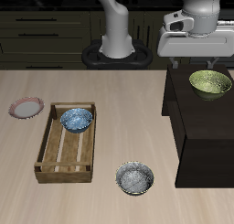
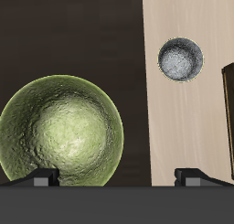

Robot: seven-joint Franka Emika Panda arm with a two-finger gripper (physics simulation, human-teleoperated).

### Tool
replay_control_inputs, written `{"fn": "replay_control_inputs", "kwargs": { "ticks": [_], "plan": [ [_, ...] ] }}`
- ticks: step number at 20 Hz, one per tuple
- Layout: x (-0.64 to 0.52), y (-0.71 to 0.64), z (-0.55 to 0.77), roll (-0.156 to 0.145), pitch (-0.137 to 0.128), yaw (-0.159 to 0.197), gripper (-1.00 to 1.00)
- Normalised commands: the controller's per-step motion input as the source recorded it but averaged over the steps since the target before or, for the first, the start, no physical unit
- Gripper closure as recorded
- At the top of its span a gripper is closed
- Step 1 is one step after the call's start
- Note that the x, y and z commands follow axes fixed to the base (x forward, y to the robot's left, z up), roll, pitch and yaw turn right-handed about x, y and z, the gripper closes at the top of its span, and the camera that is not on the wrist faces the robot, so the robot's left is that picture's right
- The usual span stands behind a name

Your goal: Place the blue bowl and the green bowl in the wooden tray

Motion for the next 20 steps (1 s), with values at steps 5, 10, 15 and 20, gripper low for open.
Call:
{"fn": "replay_control_inputs", "kwargs": {
  "ticks": [5, 10, 15, 20],
  "plan": [
    [0.05, 0.02, -0.29, 0.008, 0.039, 0.002, -1.0],
    [0.0, -0.01, -0.27, 0.011, 0.033, 0.016, -1.0],
    [0.02, -0.07, -0.31, 0.007, 0.044, -0.005, -1.0],
    [-0.07, -0.03, -0.45, 0.042, 0.062, -0.005, 1.0]
  ]
}}
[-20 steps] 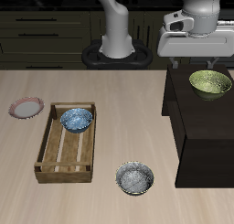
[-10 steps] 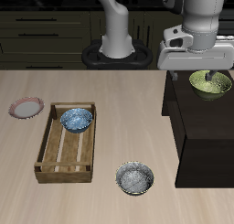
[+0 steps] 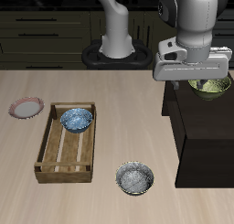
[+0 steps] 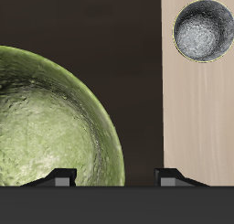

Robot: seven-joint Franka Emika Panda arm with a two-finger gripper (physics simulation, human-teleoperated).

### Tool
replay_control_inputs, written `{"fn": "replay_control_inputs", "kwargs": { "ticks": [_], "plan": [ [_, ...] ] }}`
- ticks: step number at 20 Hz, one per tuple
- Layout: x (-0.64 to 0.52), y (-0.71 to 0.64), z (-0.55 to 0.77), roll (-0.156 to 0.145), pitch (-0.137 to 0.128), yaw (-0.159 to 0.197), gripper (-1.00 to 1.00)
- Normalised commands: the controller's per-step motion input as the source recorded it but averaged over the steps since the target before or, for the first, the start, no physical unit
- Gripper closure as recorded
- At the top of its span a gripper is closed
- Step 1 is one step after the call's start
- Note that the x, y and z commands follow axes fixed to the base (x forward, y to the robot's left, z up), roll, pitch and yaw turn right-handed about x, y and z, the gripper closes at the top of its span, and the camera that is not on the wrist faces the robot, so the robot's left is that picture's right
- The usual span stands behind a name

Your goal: Place the blue bowl and the green bowl in the wooden tray

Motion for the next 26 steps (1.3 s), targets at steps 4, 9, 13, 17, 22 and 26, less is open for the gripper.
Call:
{"fn": "replay_control_inputs", "kwargs": {
  "ticks": [4, 9, 13, 17, 22, 26],
  "plan": [
    [-0.32, 0.07, -0.08, 0.085, -0.021, -0.004, 1.0],
    [-0.2, 0.09, 0.08, 0.051, -0.03, 0.011, 1.0],
    [-0.06, -0.19, 0.11, 0.007, -0.02, 0.002, 1.0],
    [-0.15, -0.35, 0.22, 0.005, -0.062, 0.03, 1.0],
    [0.03, -0.45, 0.14, -0.046, -0.027, -0.004, 1.0],
    [0.1, -0.47, 0.04, -0.063, -0.012, -0.012, 1.0]
  ]
}}
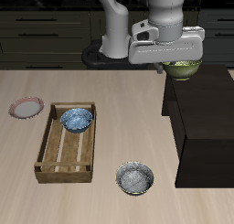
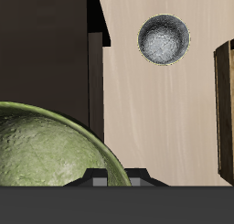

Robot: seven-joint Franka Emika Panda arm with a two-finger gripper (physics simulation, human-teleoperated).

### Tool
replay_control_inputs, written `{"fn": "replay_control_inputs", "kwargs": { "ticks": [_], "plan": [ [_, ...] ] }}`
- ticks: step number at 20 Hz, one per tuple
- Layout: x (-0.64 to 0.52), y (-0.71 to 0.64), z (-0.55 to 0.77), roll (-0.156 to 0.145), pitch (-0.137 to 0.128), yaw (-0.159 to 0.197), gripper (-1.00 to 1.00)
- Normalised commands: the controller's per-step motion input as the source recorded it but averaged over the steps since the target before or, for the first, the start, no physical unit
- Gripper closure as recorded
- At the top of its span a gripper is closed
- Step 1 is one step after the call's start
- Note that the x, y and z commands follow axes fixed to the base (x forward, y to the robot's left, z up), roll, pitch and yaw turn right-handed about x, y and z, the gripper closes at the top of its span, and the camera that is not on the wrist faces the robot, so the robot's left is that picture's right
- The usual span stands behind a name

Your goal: Place the blue bowl and the green bowl in the wooden tray

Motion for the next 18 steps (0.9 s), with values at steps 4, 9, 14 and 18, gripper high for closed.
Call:
{"fn": "replay_control_inputs", "kwargs": {
  "ticks": [4, 9, 14, 18],
  "plan": [
    [0.15, -0.8, 0.06, -0.097, -0.021, -0.003, 1.0],
    [0.09, -0.5, 0.03, -0.065, -0.01, -0.016, 1.0],
    [0.11, -0.59, 0.0, -0.073, -0.008, -0.013, 1.0],
    [0.1, -0.53, -0.07, -0.038, 0.018, -0.017, 1.0]
  ]
}}
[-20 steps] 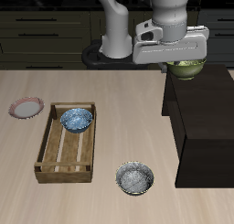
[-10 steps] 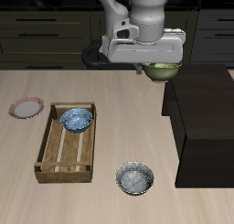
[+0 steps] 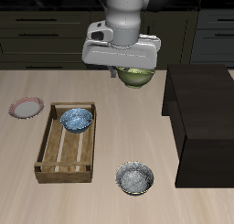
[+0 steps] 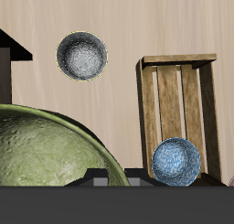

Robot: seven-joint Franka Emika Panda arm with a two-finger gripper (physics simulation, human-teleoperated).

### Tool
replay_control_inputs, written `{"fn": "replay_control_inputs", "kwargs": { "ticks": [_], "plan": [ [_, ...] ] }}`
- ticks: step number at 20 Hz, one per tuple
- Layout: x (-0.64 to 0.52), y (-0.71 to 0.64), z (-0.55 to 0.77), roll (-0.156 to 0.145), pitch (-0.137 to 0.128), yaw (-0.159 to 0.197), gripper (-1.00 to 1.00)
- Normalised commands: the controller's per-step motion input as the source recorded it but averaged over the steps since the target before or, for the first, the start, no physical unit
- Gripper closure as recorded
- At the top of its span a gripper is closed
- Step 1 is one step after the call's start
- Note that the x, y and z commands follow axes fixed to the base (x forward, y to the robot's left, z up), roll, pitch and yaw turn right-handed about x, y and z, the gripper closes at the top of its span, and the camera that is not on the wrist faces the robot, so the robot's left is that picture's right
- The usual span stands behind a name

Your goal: Place the blue bowl and the green bowl in the wooden tray

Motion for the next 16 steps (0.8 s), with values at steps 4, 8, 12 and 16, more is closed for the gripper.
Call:
{"fn": "replay_control_inputs", "kwargs": {
  "ticks": [4, 8, 12, 16],
  "plan": [
    [-0.01, -0.23, 0.0, 0.019, -0.012, 0.005, 1.0],
    [0.01, -0.42, 0.04, 0.013, 0.001, -0.018, 1.0],
    [0.06, -0.37, 0.05, 0.043, -0.005, 0.005, 1.0],
    [0.16, -0.54, 0.0, -0.058, -0.005, -0.003, 1.0]
  ]
}}
